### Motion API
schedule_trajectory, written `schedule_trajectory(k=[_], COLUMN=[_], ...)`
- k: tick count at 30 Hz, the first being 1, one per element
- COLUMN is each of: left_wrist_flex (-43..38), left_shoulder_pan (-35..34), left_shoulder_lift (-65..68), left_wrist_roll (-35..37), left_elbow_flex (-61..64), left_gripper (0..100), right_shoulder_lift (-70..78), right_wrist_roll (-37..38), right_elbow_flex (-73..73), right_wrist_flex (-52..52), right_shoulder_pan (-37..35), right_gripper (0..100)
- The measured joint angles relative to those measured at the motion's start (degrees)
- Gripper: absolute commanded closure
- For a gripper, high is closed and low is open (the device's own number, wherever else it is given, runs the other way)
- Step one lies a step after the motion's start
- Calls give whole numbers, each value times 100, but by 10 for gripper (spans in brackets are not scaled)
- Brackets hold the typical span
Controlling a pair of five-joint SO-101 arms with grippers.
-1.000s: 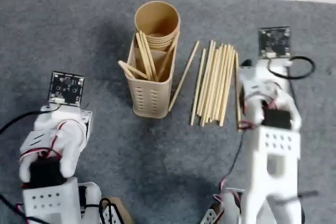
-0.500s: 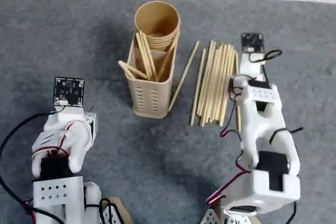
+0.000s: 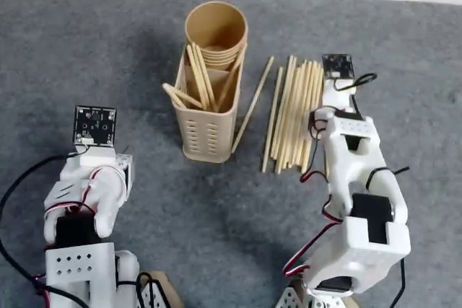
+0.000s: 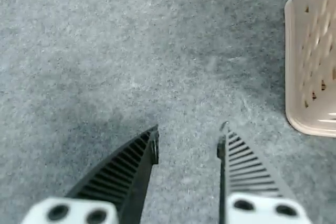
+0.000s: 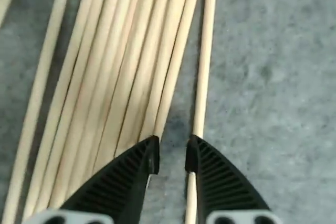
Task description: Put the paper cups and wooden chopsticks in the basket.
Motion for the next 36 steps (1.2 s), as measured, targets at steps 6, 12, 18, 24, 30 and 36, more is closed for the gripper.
schedule_trajectory(k=[6, 12, 18, 24, 30, 36], left_wrist_flex=[-9, -9, -9, -9, -9, -9], left_shoulder_pan=[0, 0, 0, 0, 0, -9], left_shoulder_lift=[0, 0, 0, 0, 0, -9], left_wrist_roll=[0, 0, 0, 0, 0, 0], left_elbow_flex=[0, 0, 0, 0, 0, 53], left_gripper=[794, 794, 794, 794, 794, 794], right_shoulder_lift=[-378, -387, 79, 220, 105, -1178], right_wrist_roll=[-141, -141, -141, -141, -193, -633], right_elbow_flex=[44, 79, 62, 44, 70, 88], right_wrist_flex=[9, 35, 35, 0, 35, 62], right_shoulder_pan=[-246, -316, -273, -167, -167, -202], right_gripper=[828, 828, 854, 991, 992, 992])
